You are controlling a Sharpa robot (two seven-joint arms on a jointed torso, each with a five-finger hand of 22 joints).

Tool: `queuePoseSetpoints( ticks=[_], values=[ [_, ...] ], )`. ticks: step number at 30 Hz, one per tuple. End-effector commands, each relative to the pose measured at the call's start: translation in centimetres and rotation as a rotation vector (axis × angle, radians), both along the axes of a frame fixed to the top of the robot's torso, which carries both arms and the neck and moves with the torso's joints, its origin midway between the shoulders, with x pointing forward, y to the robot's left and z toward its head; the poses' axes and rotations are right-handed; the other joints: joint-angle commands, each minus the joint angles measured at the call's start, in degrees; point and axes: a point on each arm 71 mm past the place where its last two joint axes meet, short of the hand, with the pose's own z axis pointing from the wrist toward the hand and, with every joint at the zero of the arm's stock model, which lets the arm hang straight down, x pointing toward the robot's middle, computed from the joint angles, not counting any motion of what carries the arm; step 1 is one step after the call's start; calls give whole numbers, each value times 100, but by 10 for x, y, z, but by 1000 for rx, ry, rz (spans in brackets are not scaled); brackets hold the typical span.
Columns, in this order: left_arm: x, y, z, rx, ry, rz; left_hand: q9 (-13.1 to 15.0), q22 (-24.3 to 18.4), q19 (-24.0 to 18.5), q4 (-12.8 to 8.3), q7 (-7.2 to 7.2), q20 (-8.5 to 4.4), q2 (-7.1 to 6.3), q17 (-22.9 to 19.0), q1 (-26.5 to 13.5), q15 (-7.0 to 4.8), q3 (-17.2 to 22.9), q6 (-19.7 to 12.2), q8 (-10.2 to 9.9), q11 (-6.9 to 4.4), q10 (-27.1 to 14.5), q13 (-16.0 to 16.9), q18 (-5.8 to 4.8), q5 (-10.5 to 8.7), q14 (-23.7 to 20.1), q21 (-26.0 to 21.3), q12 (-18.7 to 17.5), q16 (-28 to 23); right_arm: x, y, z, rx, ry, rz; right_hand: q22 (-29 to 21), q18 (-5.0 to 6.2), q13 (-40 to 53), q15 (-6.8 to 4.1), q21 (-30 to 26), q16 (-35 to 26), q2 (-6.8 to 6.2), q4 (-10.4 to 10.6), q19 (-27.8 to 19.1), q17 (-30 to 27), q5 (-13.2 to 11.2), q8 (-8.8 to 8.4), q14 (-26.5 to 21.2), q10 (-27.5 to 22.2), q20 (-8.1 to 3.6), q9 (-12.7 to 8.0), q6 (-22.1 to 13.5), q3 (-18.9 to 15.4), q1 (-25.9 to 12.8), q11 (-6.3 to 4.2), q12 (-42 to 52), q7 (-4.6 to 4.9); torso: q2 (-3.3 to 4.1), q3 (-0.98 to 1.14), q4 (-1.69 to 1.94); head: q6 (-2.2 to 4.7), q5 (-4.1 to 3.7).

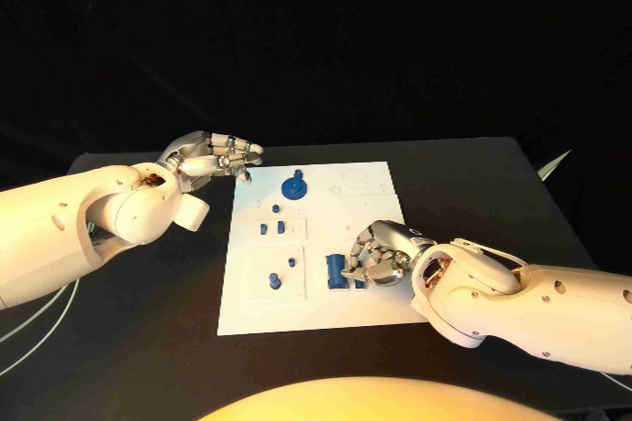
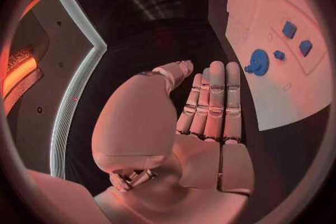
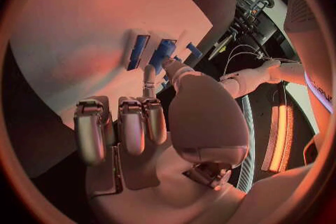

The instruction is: Assemble the parts on the task board

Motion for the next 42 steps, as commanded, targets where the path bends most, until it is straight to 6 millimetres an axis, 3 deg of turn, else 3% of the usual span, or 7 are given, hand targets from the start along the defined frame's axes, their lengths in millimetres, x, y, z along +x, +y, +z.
queuePoseSetpoints(
  ticks=[1, 20, 33, 34, 36, 41, 42],
  values=[
    [0, -1, 0, -10, -1, -12, 7, -5, 35, 27, -3, 21, 32, 10, 4, -2, 14, -38, 15, 7, -51, -5, 70, 27, -25, -19, 20, -24, -2, 0, 4, 100, -1, -19, 1466, -53, 1440, -30, -74, 10, -39, 31, 543, 1473, -22, 10, 590, 543, -31, -7, -5, -61, -52, -24, -5, 24, -16, -5, -5, 17, 11],
    [6, 1, -23, -79, -12, 103, 13, -55, -35, 83, -8, 36, 20, -40, -42, 11, 4, -29, 30, 6, -43, -6, 62, 18, -152, -124, 53, -151, 74, -54, 21, 517, -7, -213, 631, 466, 506, 242, -3065, -658, 143, -55, -457, 150, 243, -499, 233, -543, 218, -212, -723, -14, 634, 298, -1759, 401, -328, -81, -104, 321, 100],
    [24, 6, -38, -180, -139, 276, 87, -1721, -621, 475, 50, 531, -96, -999, -77, 384, -76, -251, 144, 190, 87, -784, 30, -19, -830, -2590, -1015, -3181, 141, -70, 22, 773, 4, -247, -2742, 918, -4977, 943, -8591, -6497, -222, -250, -2951, -4588, 90, -1233, -2508, -2379, 878, -759, -1142, 1312, 724, 900, -7795, 918, -516, -20, -101, 639, 204],
    [22, 3, -42, -118, -81, 208, -1748, -4515, -4545, -514, -1207, -984, 1115, -2841, -2451, -421, -3068, -4823, -1484, -819, -5079, -1297, -975, -1345, -5721, -4830, -2907, -5746, 137, -74, 18, 635, -9, -317, -7495, -82, -7492, 432, -8925, -8976, 1204, -1069, -8411, -7490, -532, -2704, -4201, -4287, -194, -3361, -5874, -1975, -1531, 92, -8876, -268, -470, -46, -93, 583, 188],
    [21, 2, -42, -119, -82, 211, -1748, -4515, -4545, -514, -1207, -984, 1115, -2841, -2708, -421, -3068, -4823, -1484, -819, -5079, -1297, -975, -1345, -5721, -4830, -2907, -5746, 137, -73, 18, 643, -10, -318, -7495, -82, -7492, 432, -8925, -8976, 1204, -1069, -8411, -7490, -532, -2704, -8402, -8393, -194, -3361, -5874, -1975, -1768, 92, -8876, -268, -479, -45, -92, 601, 190],
    [16, -4, -44, -122, -86, 236, -1748, -4515, -4545, -514, -1207, -984, 1115, -2841, -3668, -421, -3068, -4823, -1484, -819, -5079, -1297, -975, -1345, -5721, -4830, -2907, -5746, 132, -67, 18, 705, -19, -330, -7495, -82, -7492, 432, -8925, -8976, 1204, -1069, -8411, -7490, -532, -2704, -8402, -8393, -194, -3361, -5874, -1975, -2688, 92, -8876, -268, -550, -35, -85, 744, 202],
    [13, -7, -44, -123, -88, 248, -1748, -4515, -4545, -514, -1207, -984, 1115, -2841, -3902, -421, -3068, -4823, -1484, -819, -5079, -1297, -975, -1345, -5721, -4830, -2907, -5746, 129, -64, 19, 734, -23, -336, -7495, -82, -7492, 432, -8925, -8976, 1204, -1069, -8411, -7490, -532, -2704, -8402, -8393, -194, -3361, -5874, -1975, -6807, 92, -8876, -268, -585, -31, -81, 815, 208]
  ],
)
